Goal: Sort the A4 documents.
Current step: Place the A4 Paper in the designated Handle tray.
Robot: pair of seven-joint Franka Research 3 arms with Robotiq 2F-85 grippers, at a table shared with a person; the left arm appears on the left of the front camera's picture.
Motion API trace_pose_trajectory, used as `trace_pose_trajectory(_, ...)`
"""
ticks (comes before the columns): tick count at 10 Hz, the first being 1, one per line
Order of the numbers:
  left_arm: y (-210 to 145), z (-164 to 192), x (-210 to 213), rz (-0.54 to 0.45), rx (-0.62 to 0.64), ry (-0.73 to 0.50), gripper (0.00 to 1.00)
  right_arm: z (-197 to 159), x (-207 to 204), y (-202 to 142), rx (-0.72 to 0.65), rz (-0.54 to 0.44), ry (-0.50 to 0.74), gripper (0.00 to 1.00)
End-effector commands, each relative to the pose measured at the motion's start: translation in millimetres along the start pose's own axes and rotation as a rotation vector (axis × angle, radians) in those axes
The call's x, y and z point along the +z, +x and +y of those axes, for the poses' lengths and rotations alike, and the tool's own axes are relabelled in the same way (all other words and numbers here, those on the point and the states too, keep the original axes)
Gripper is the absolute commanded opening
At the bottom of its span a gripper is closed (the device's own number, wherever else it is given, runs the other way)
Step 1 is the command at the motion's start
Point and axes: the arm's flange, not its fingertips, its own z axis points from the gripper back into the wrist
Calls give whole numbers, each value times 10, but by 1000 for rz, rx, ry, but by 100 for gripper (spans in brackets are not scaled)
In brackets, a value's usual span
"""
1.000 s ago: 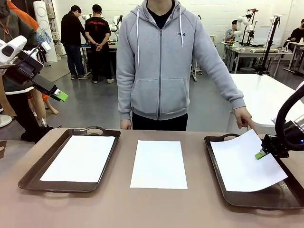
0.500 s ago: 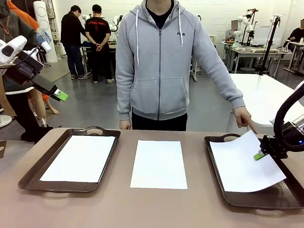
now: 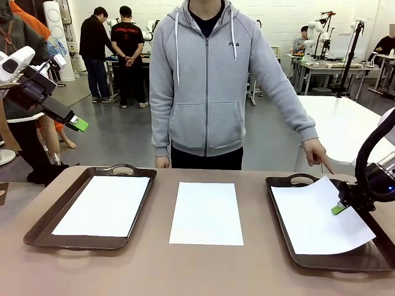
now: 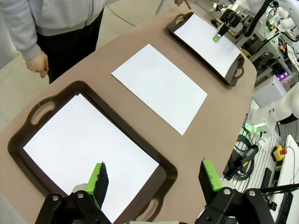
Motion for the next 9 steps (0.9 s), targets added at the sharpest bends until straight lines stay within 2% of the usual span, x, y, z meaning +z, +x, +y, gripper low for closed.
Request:
trace_pose_trajectory(1, -6, -8, 9, -1, -10, 1, 100, 30, 0, 29, -19, 2, -31, 1)
trace_pose_trajectory(2, -6, -8, 9, -1, -10, 1, 100, 24, 3, 28, -30, 6, -30, 1)
trace_pose_trajectory(3, -6, -8, 9, -1, -10, 1, 100, 33, 9, 28, -33, 5, -29, 16)
trace_pose_trajectory(4, -6, -8, 9, -1, -10, 1, 100, 35, 11, 26, -31, 7, -37, 17)
trace_pose_trajectory(5, -6, -8, 9, -1, -10, 1, 100, 39, 17, 22, -30, 10, -43, 32)
trace_pose_trajectory(6, -6, -8, 9, -1, -10, 1, 100, 49, 32, 17, -27, 11, -52, 34)
trace_pose_trajectory(7, -6, -8, 9, -1, -10, 1, 100, 52, 61, 9, -30, 8, -69, 49)
trace_pose_trajectory(8, -6, -8, 9, -1, -10, 1, 100, 49, 117, -16, -36, 0, -99, 51)
trace_pose_trajectory(9, -6, -8, 9, -1, -10, 1, 100, 53, 149, -38, -41, -3, -132, 66)
